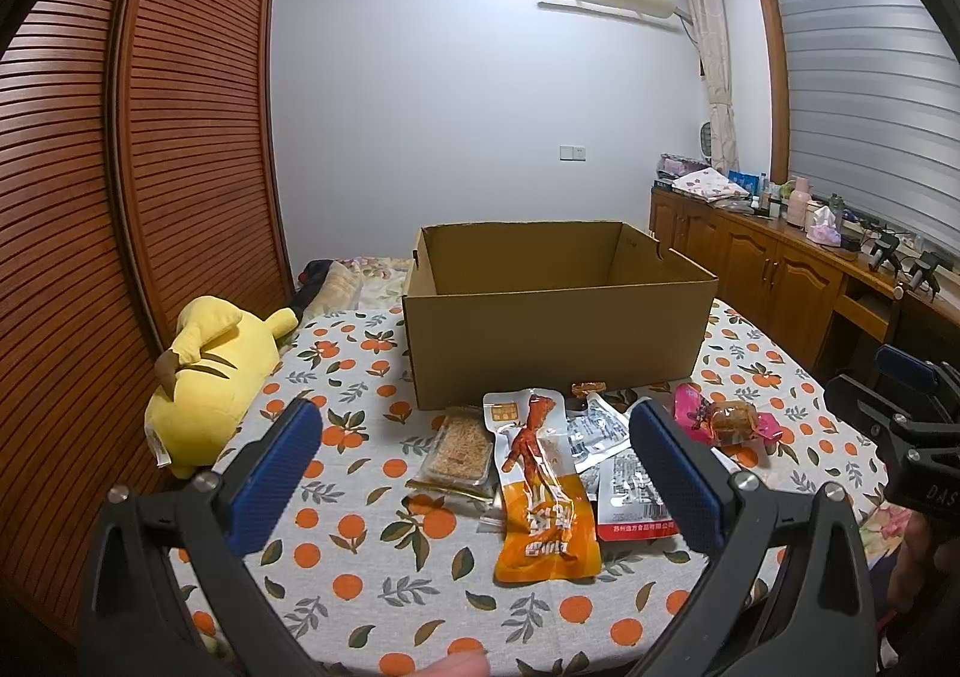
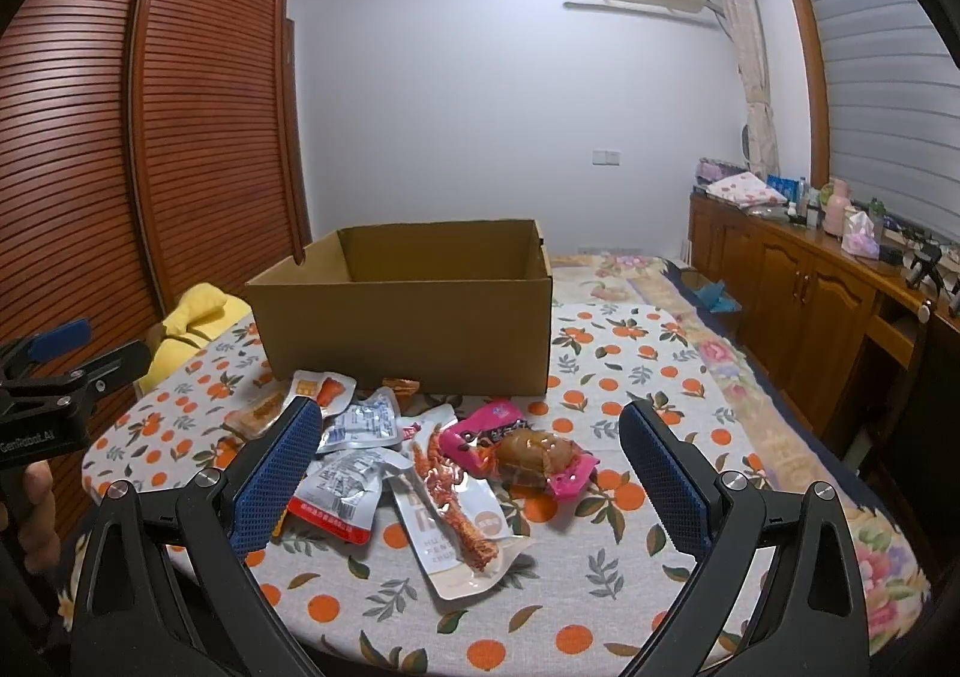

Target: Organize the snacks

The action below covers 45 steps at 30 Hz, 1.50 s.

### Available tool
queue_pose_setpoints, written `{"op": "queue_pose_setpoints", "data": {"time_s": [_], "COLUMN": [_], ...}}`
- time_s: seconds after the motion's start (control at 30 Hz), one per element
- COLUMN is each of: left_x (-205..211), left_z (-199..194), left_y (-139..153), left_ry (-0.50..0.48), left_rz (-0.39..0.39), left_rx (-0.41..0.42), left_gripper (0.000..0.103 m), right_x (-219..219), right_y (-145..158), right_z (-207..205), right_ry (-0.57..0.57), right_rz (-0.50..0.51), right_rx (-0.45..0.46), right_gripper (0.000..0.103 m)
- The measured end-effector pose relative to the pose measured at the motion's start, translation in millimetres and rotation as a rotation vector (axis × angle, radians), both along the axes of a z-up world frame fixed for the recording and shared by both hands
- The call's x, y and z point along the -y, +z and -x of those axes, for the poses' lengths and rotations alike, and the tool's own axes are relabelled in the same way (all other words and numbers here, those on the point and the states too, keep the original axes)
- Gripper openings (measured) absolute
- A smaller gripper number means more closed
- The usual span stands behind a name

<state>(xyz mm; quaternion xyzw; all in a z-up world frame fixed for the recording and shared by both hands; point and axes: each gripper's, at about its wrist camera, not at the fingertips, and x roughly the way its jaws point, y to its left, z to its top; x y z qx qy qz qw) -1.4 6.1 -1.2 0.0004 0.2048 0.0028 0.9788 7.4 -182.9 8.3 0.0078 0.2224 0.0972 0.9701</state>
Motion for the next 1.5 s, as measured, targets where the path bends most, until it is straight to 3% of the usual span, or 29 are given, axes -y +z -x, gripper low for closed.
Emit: {"op": "queue_pose_setpoints", "data": {"time_s": [1.5], "left_x": [3.0], "left_z": [-0.3], "left_y": [-0.4], "left_ry": [0.001], "left_rz": [-0.004], "left_rx": [0.001], "left_gripper": [0.103], "right_x": [2.6], "right_y": [-3.8], "right_z": [-0.8], "right_ry": [-0.01], "right_rz": [-0.004], "right_rx": [0.001], "right_gripper": [0.101]}}
